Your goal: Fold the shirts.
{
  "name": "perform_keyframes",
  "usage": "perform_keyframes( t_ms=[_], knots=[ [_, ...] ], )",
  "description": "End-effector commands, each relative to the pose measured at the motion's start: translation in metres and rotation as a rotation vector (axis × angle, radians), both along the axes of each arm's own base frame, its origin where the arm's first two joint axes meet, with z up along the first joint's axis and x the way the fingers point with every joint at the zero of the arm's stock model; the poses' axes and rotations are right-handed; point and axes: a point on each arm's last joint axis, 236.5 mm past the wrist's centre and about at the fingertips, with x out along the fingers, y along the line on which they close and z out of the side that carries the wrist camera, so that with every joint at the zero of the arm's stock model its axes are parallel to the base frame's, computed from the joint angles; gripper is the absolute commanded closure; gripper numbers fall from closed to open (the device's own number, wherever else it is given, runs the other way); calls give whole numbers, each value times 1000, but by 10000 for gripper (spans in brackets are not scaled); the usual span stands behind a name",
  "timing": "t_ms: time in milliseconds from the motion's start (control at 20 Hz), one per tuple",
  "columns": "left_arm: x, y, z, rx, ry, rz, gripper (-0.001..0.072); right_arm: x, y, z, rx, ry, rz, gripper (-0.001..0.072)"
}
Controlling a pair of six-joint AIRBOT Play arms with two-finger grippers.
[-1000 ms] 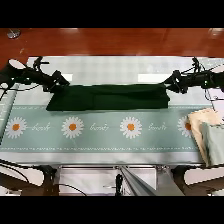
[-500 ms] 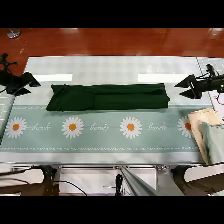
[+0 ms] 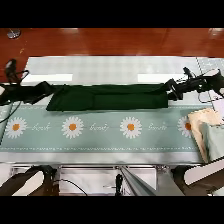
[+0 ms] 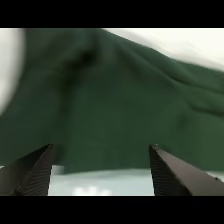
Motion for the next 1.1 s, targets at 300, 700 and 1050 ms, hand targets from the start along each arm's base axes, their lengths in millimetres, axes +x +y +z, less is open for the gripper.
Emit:
perform_keyframes(
  t_ms=[300,700,1050],
  knots=[
    [-14,-112,27,47,-144,-395,673,-46,8,103,-84,-172,240,693],
    [-44,-265,-24,2,28,-702,675,-153,19,228,-326,-488,167,692],
    [-77,-425,-58,-68,119,-859,675,-193,57,258,-294,-580,155,692]
  ],
)
